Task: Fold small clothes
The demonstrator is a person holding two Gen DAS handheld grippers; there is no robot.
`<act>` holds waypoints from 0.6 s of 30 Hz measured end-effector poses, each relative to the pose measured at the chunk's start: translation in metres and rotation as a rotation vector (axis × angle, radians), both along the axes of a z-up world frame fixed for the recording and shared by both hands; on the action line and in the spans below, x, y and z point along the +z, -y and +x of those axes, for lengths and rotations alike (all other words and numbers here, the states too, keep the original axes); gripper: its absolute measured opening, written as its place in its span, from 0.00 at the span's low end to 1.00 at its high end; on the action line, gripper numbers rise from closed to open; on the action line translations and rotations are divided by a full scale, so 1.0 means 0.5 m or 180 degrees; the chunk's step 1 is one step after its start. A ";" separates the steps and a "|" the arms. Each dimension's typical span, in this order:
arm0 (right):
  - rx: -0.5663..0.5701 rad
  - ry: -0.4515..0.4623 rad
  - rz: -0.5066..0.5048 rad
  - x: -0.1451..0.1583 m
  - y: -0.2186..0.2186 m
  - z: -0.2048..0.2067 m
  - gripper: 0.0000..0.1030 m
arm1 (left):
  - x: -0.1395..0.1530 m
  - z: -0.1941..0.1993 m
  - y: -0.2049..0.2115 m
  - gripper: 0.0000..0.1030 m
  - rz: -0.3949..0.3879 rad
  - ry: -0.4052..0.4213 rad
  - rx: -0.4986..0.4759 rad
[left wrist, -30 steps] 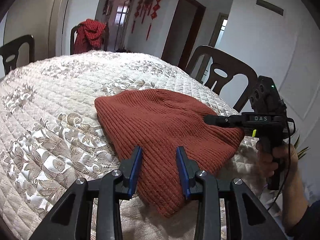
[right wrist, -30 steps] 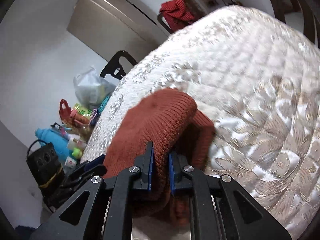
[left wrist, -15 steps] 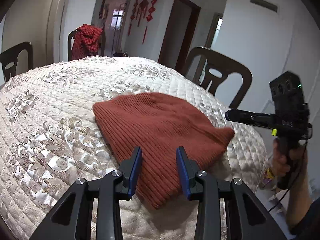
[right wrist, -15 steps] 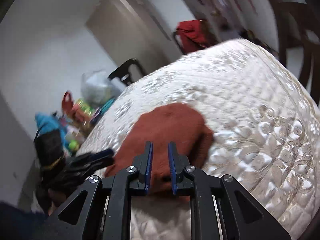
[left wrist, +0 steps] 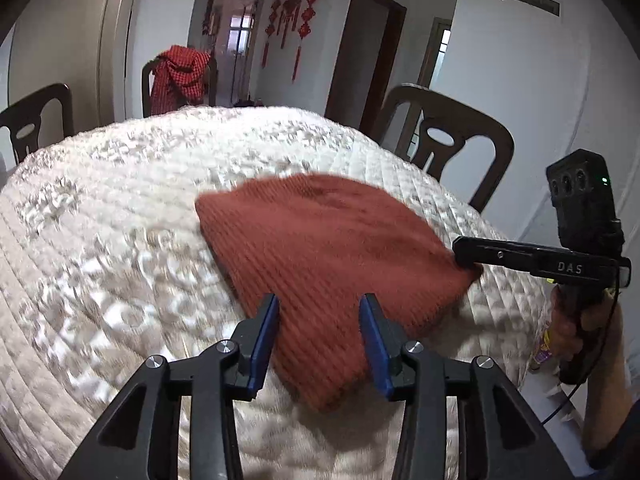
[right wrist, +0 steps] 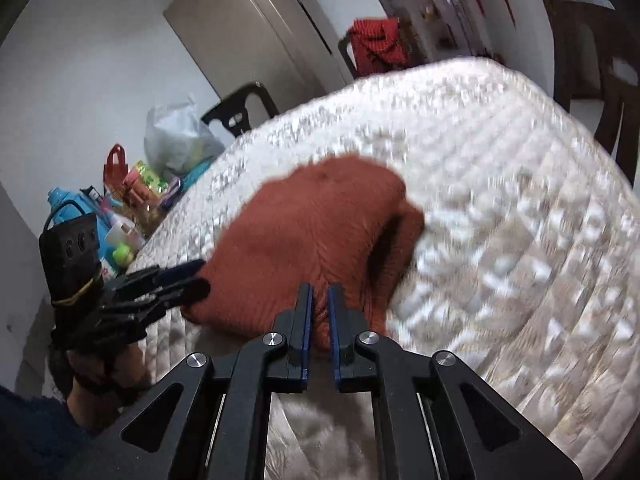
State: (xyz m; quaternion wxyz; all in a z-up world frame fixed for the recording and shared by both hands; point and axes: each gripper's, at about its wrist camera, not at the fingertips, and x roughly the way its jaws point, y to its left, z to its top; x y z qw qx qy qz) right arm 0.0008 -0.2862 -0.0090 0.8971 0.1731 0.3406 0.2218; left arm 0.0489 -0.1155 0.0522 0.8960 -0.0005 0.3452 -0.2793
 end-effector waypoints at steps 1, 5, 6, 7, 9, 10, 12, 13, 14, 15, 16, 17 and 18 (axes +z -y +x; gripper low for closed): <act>-0.0027 0.0073 0.0008 0.013 -0.004 0.002 0.08 | 0.009 0.007 0.003 0.44 0.0008 0.0043 0.0025; -0.0098 0.0117 -0.0025 0.025 -0.017 0.040 0.08 | 0.015 0.057 0.017 0.44 0.0019 0.0043 0.0105; -0.0101 0.0102 -0.0037 0.019 -0.021 0.050 0.08 | 0.007 0.067 0.019 0.44 0.0026 -0.0003 0.0110; -0.0131 0.0039 -0.0050 0.008 -0.023 0.065 0.08 | -0.007 0.076 0.022 0.44 0.0051 -0.0063 0.0117; -0.0233 -0.0153 -0.0137 -0.022 -0.024 0.089 0.08 | -0.030 0.081 0.021 0.45 0.0058 -0.0116 0.0154; -0.0257 -0.0152 -0.0071 -0.033 -0.019 0.091 0.08 | -0.029 0.079 0.016 0.45 0.0014 -0.0125 0.0153; -0.0270 -0.0156 0.0073 -0.036 -0.007 0.083 0.08 | -0.029 0.074 0.007 0.45 -0.0019 -0.0152 0.0165; -0.0275 -0.0154 0.0065 -0.035 -0.003 0.080 0.08 | -0.030 0.072 0.006 0.45 -0.0010 -0.0152 0.0164; -0.0275 -0.0158 0.0047 -0.033 -0.002 0.077 0.08 | -0.029 0.071 0.006 0.45 0.0010 -0.0154 0.0158; -0.0274 -0.0168 0.0039 -0.029 -0.001 0.077 0.08 | -0.027 0.073 0.006 0.45 0.0027 -0.0163 0.0154; -0.0280 -0.0170 0.0039 -0.023 0.001 0.080 0.08 | -0.023 0.077 0.007 0.45 0.0040 -0.0176 0.0161; -0.0301 -0.0156 0.0023 -0.017 0.001 0.085 0.08 | -0.019 0.083 0.010 0.45 0.0056 -0.0177 0.0178; -0.0332 -0.0137 -0.0010 -0.009 0.000 0.093 0.08 | -0.013 0.091 0.015 0.45 0.0076 -0.0165 0.0192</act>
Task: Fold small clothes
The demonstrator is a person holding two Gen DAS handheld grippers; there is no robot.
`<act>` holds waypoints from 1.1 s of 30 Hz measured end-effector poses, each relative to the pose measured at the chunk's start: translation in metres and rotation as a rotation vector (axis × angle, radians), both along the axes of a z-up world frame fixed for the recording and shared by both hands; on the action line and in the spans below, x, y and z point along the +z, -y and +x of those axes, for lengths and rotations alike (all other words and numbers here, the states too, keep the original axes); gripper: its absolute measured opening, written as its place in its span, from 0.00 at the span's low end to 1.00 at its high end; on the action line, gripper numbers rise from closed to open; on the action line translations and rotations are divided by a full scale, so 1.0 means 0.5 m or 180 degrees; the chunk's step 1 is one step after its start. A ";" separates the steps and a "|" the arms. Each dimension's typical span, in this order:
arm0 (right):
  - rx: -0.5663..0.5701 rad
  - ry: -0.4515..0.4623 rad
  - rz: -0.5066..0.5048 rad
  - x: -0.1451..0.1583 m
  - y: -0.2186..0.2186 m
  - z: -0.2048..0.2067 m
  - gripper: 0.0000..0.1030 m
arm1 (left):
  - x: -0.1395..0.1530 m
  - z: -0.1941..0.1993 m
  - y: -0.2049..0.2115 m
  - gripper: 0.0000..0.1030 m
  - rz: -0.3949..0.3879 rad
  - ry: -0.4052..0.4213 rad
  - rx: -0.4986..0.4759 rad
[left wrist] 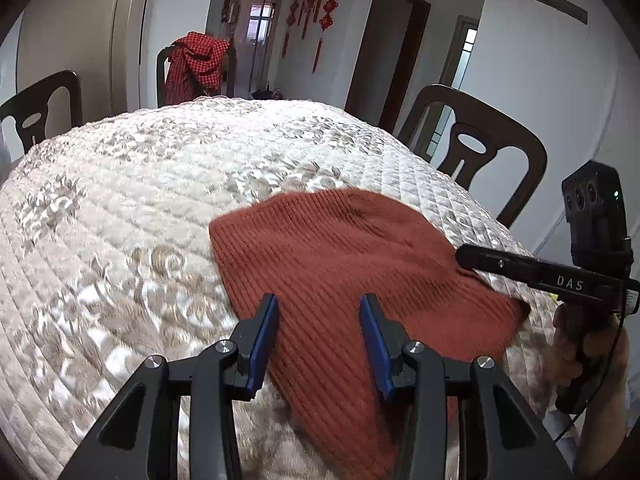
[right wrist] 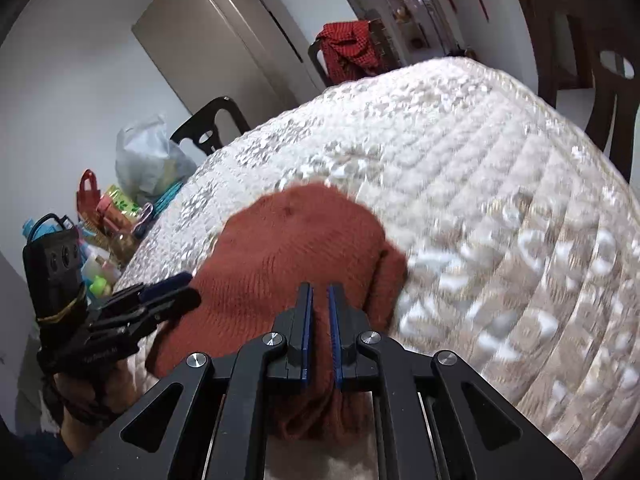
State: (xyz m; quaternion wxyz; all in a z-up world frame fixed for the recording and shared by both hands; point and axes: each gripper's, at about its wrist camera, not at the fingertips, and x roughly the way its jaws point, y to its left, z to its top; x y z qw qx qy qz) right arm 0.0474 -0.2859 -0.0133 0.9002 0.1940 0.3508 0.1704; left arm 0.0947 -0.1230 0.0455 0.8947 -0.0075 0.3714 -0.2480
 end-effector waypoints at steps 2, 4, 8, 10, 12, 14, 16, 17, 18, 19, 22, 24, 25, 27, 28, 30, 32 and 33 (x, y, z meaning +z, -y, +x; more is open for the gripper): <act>-0.0016 0.0050 -0.0040 0.013 -0.006 0.023 0.08 | 0.004 0.016 0.007 0.45 0.0047 0.0028 0.0013; -0.0023 -0.0042 -0.0051 0.005 -0.010 0.056 0.08 | -0.010 0.034 0.015 0.45 0.0127 -0.0048 0.0025; -0.0027 -0.0190 -0.0056 -0.027 -0.009 0.083 0.10 | -0.023 0.038 0.018 0.46 0.0139 -0.0099 0.0032; -0.0028 -0.0173 -0.0042 -0.021 0.000 0.072 0.10 | -0.017 0.029 0.017 0.46 0.0180 -0.0070 0.0068; -0.0042 -0.0108 -0.0099 -0.010 0.002 0.050 0.10 | -0.006 0.014 0.014 0.45 0.0240 -0.0005 0.0103; 0.0015 0.0002 -0.0172 0.007 -0.003 0.020 0.10 | 0.003 -0.004 0.010 0.45 0.0299 0.0060 0.0140; 0.0095 0.0107 -0.0189 0.021 -0.010 -0.014 0.10 | 0.010 -0.023 0.005 0.45 0.0334 0.0107 0.0160; 0.0136 0.0142 -0.0178 0.025 -0.013 -0.029 0.10 | 0.011 -0.036 0.002 0.45 0.0347 0.0128 0.0167; 0.0191 0.0181 -0.0162 0.029 -0.018 -0.048 0.10 | 0.012 -0.045 0.000 0.45 0.0358 0.0145 0.0169; 0.0235 0.0208 -0.0156 0.032 -0.024 -0.059 0.10 | 0.013 -0.055 -0.003 0.45 0.0362 0.0157 0.0167; 0.0359 0.0286 -0.0193 0.036 -0.039 -0.089 0.10 | 0.013 -0.081 -0.013 0.45 0.0347 0.0195 0.0179; 0.0392 0.0286 -0.0262 0.028 -0.046 -0.096 0.10 | 0.008 -0.091 -0.016 0.45 0.0353 0.0225 0.0184; 0.0386 0.0238 -0.0315 0.018 -0.047 -0.094 0.10 | 0.004 -0.091 -0.016 0.46 0.0357 0.0229 0.0187; 0.0315 0.0108 -0.0376 -0.006 -0.042 -0.086 0.04 | -0.006 -0.093 -0.018 0.46 0.0317 0.0208 0.0188; 0.0300 0.0091 -0.0332 -0.013 -0.037 -0.085 0.02 | -0.008 -0.092 -0.020 0.46 0.0289 0.0204 0.0194; 0.0285 0.0093 -0.0252 -0.017 -0.031 -0.087 0.02 | -0.010 -0.092 -0.021 0.46 0.0246 0.0195 0.0206; 0.0288 0.0106 -0.0271 -0.019 -0.033 -0.088 0.02 | -0.011 -0.093 -0.019 0.46 0.0246 0.0209 0.0206; 0.0294 0.0113 -0.0295 -0.019 -0.035 -0.088 0.02 | -0.012 -0.094 -0.019 0.46 0.0247 0.0219 0.0206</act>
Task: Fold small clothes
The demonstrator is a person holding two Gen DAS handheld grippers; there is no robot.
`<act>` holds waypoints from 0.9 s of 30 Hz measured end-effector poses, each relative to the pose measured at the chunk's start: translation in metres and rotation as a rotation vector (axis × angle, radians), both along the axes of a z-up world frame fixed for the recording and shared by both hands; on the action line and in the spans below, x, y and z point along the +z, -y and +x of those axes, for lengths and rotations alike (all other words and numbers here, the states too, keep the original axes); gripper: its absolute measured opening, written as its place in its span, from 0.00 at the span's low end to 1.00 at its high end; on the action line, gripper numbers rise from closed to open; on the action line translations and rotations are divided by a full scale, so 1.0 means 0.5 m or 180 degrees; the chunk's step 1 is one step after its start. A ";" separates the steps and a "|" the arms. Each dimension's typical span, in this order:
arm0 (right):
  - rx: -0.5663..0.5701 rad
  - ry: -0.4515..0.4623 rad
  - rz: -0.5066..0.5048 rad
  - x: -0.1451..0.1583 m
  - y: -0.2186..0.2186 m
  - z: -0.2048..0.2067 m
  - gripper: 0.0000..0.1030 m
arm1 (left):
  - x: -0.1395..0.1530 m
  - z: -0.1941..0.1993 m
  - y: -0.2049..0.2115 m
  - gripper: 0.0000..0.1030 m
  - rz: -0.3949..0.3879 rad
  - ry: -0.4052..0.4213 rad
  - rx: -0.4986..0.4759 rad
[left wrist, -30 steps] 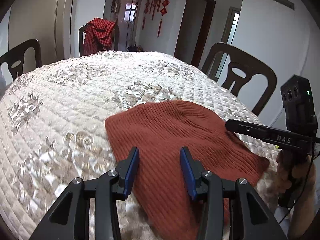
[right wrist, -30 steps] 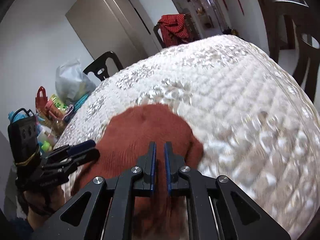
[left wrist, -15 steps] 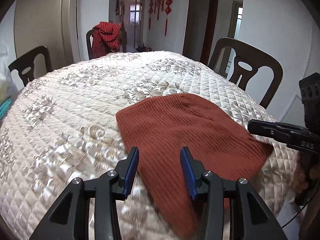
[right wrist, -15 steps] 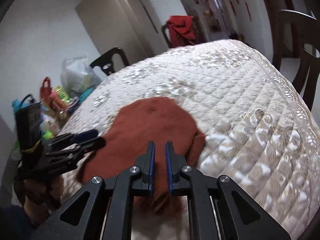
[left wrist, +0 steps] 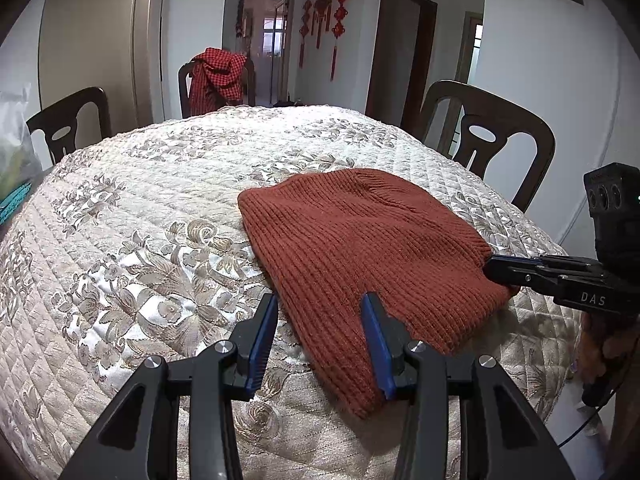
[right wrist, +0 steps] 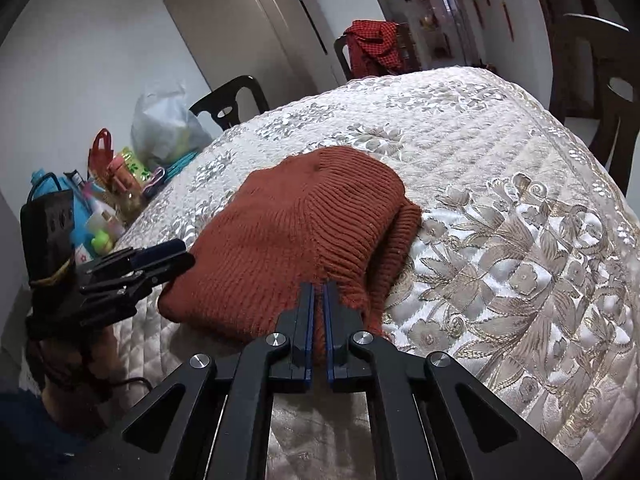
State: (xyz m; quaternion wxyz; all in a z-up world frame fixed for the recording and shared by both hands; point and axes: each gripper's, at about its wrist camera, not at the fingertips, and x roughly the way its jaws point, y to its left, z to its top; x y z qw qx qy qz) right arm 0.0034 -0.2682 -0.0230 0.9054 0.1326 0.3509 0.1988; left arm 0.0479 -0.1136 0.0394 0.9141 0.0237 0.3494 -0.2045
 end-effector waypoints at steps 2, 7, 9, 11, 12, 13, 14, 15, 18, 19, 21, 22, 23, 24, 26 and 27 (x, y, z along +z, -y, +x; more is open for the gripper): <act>0.0004 0.0010 -0.0010 -0.001 -0.002 -0.001 0.02 | -0.003 -0.001 -0.001 0.46 -0.0016 -0.0001 0.0010; 0.0007 0.0014 0.0067 -0.006 0.003 -0.003 0.02 | -0.005 -0.006 -0.004 0.46 -0.0048 -0.0003 0.0028; 0.0007 0.0012 0.0074 -0.007 0.004 -0.003 0.02 | -0.006 -0.009 -0.005 0.46 -0.0060 -0.0001 0.0031; 0.0004 0.0011 0.0076 -0.007 0.004 -0.005 0.02 | -0.007 -0.012 -0.007 0.46 -0.0080 -0.0003 0.0037; 0.0003 0.0010 0.0081 -0.007 0.004 -0.004 0.02 | -0.007 -0.014 -0.008 0.46 -0.0092 -0.0001 0.0041; -0.0002 0.0005 0.0090 -0.007 0.004 -0.005 0.02 | -0.008 -0.016 -0.009 0.46 -0.0101 0.0001 0.0044; -0.0004 -0.0002 0.0098 -0.008 0.004 -0.006 0.02 | -0.008 -0.017 -0.011 0.46 -0.0113 0.0002 0.0047; -0.0007 -0.0009 0.0102 -0.008 0.004 -0.007 0.02 | -0.008 -0.020 -0.013 0.46 -0.0131 0.0001 0.0048; -0.0031 -0.0046 0.0092 -0.006 0.003 -0.012 0.02 | -0.009 -0.023 -0.019 0.46 -0.0166 0.0003 0.0037; -0.0042 -0.0050 0.0074 -0.003 0.001 -0.015 0.02 | -0.010 -0.024 -0.020 0.46 -0.0180 0.0000 0.0033; -0.0074 -0.0019 0.0024 0.006 -0.001 -0.019 0.02 | -0.012 -0.023 -0.022 0.46 -0.0206 -0.0007 0.0033; -0.0089 0.0008 0.0012 0.009 -0.003 -0.022 0.03 | -0.012 -0.024 -0.023 0.46 -0.0220 -0.0010 0.0035; -0.0105 0.0043 0.0013 0.014 -0.002 -0.024 0.03 | -0.013 -0.025 -0.024 0.46 -0.0230 -0.0014 0.0037; -0.0119 0.0072 0.0031 0.017 -0.001 -0.025 0.03 | -0.013 -0.025 -0.025 0.46 -0.0241 -0.0020 0.0042; -0.0171 0.0087 0.0094 0.018 0.005 -0.024 0.03 | -0.011 -0.026 -0.027 0.46 -0.0262 -0.0042 0.0043; -0.0194 0.0101 0.0145 0.019 0.010 -0.026 0.03 | -0.009 -0.026 -0.029 0.46 -0.0278 -0.0063 0.0042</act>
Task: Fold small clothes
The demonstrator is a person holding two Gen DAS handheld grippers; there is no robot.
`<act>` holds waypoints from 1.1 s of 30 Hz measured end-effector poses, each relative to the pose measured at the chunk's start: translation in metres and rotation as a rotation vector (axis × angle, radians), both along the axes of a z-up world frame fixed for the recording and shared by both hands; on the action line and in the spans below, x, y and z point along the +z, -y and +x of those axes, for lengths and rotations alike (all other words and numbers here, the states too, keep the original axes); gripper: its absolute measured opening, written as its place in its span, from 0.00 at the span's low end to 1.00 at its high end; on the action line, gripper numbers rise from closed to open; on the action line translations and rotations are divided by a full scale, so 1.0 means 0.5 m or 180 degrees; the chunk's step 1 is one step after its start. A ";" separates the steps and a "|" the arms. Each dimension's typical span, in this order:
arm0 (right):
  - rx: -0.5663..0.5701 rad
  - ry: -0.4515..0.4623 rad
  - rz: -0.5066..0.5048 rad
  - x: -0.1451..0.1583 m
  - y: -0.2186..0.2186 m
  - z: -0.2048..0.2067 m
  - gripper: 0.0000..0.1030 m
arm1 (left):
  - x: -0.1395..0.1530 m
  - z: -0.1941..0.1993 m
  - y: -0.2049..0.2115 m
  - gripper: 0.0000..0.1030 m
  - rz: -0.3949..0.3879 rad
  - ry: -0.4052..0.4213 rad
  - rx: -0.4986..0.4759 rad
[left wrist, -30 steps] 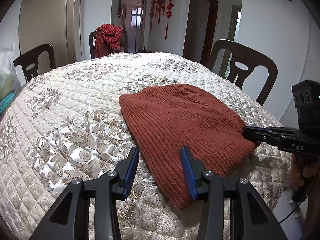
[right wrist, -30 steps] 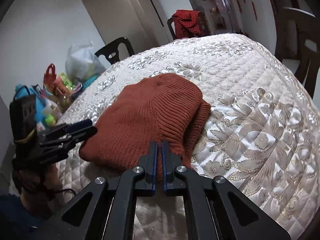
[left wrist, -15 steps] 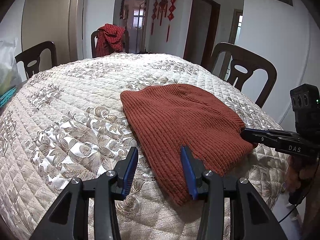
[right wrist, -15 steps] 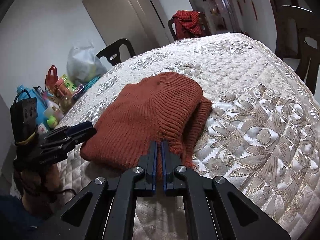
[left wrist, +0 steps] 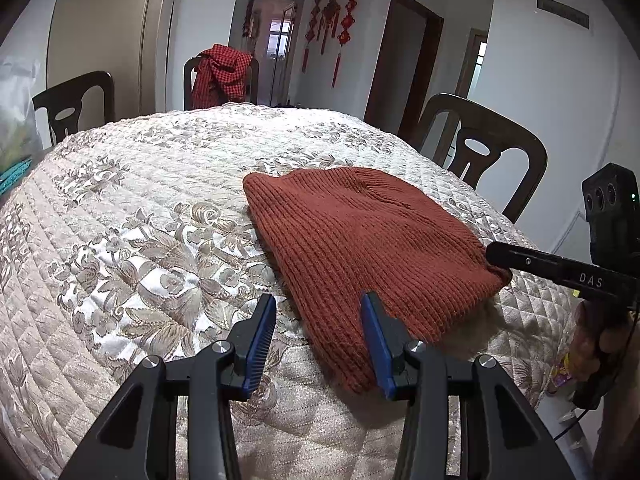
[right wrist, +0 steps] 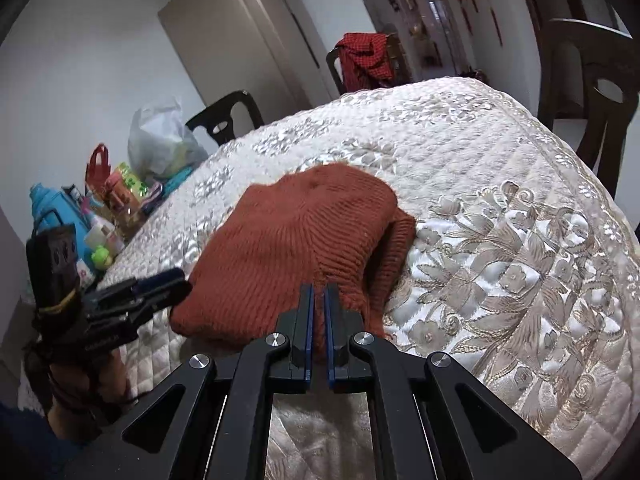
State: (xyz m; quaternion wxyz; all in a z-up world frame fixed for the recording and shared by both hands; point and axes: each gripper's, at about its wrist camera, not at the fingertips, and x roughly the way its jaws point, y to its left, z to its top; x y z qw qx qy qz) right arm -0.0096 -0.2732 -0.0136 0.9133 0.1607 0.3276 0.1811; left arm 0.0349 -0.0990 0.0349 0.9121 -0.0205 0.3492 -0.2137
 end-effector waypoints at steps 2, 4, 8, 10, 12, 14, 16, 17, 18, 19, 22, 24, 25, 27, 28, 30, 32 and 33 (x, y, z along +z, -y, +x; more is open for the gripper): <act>-0.0011 0.0052 0.0079 0.003 0.006 -0.003 0.03 | 0.006 0.002 -0.001 0.46 -0.0031 -0.0038 0.0006; -0.0009 0.0032 0.0071 -0.002 0.006 0.001 0.03 | 0.012 0.002 -0.001 0.46 -0.0051 -0.0039 -0.0003; -0.0024 -0.0100 0.0100 -0.021 0.011 0.013 0.02 | 0.017 0.004 0.005 0.45 -0.0022 -0.0015 -0.0024; -0.0026 -0.0100 0.0087 -0.019 0.011 0.011 0.02 | 0.018 0.006 0.008 0.45 -0.0025 -0.0021 -0.0036; -0.0014 -0.0094 0.0033 -0.017 0.007 0.010 0.02 | 0.015 0.008 0.008 0.46 -0.0013 -0.0015 -0.0043; 0.0009 -0.0095 0.0001 -0.018 0.005 0.010 0.02 | 0.006 0.013 0.009 0.46 -0.0026 -0.0065 -0.0077; 0.0034 -0.0113 0.0003 -0.022 0.005 0.011 0.02 | 0.000 0.016 0.005 0.46 -0.0086 -0.0109 -0.0081; 0.0036 -0.0122 0.0013 -0.022 0.005 0.010 0.02 | 0.001 0.017 0.004 0.46 -0.0108 -0.0126 -0.0080; 0.0030 -0.0136 0.0026 -0.021 0.006 0.011 0.02 | 0.003 0.017 0.003 0.46 -0.0109 -0.0133 -0.0080; 0.0017 -0.0147 0.0048 -0.015 0.006 0.014 0.02 | 0.007 0.017 0.004 0.46 -0.0105 -0.0128 -0.0080; -0.0022 -0.0031 0.0062 0.011 0.009 0.023 0.05 | 0.023 0.025 0.010 0.46 -0.0070 -0.0052 -0.0086; -0.0066 0.0037 0.0073 0.023 0.007 0.033 0.05 | 0.026 0.033 0.017 0.46 -0.0075 -0.0021 -0.0098; -0.0066 0.0023 0.0066 0.023 0.002 0.043 0.05 | 0.022 0.038 0.022 0.46 -0.0077 -0.0036 -0.0113; -0.0083 -0.0078 -0.0045 0.007 -0.010 0.059 0.05 | 0.004 0.048 0.031 0.46 -0.0062 -0.0131 -0.0138; -0.0109 -0.0159 -0.0101 -0.007 -0.013 0.066 0.05 | -0.002 0.049 0.032 0.46 -0.0076 -0.0141 -0.0139; -0.0119 -0.0123 0.0041 -0.018 -0.001 0.061 0.05 | -0.004 0.045 0.028 0.46 -0.0116 -0.0128 -0.0143; -0.0144 -0.0160 0.0186 -0.022 0.016 0.059 0.05 | -0.003 0.046 0.020 0.46 -0.0175 -0.0175 -0.0152; -0.0163 -0.0178 0.0199 -0.023 0.021 0.057 0.05 | -0.002 0.046 0.016 0.46 -0.0199 -0.0191 -0.0153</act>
